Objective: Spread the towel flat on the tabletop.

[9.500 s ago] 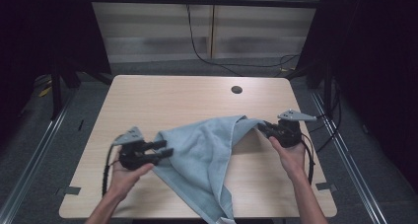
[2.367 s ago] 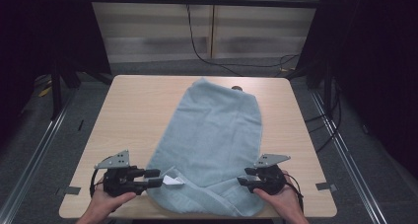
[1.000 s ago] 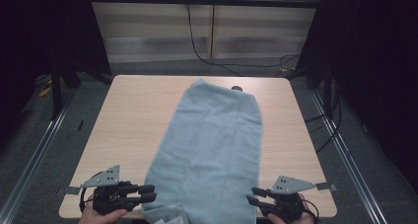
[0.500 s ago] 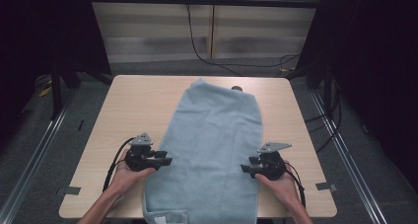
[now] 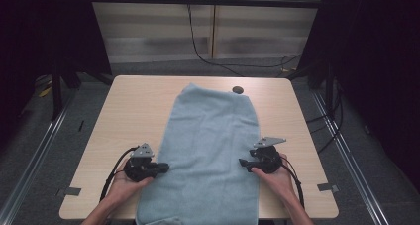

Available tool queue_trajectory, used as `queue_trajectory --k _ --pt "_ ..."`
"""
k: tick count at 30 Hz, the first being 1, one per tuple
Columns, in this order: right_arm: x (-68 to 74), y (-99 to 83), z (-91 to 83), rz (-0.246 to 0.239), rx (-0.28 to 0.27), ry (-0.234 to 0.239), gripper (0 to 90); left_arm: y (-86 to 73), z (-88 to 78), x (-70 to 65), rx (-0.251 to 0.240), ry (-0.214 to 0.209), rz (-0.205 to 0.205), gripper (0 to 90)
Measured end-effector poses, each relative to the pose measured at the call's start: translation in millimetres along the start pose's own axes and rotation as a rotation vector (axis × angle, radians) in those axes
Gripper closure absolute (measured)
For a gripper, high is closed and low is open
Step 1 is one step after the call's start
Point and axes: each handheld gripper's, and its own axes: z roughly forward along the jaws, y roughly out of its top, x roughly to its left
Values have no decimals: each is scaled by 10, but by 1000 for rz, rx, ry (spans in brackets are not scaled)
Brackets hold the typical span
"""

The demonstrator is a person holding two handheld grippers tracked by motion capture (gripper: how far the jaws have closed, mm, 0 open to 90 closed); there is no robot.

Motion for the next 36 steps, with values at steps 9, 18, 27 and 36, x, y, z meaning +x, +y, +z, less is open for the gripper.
queue_trajectory --k 9,18,27,36 --pt "260 -42 -5 -75 10 10 686 -234 -186 -287 20 -83 -24 843" --pt "653 -327 -279 -141 29 134 842 16 -225 -89 -65 -24 -45 578" --pt "683 -347 -395 -107 -5 211 648 270 196 198 9 167 5 620" --pt "259 86 -127 -48 -66 81 562 -23 -15 -104 7 22 11 845"
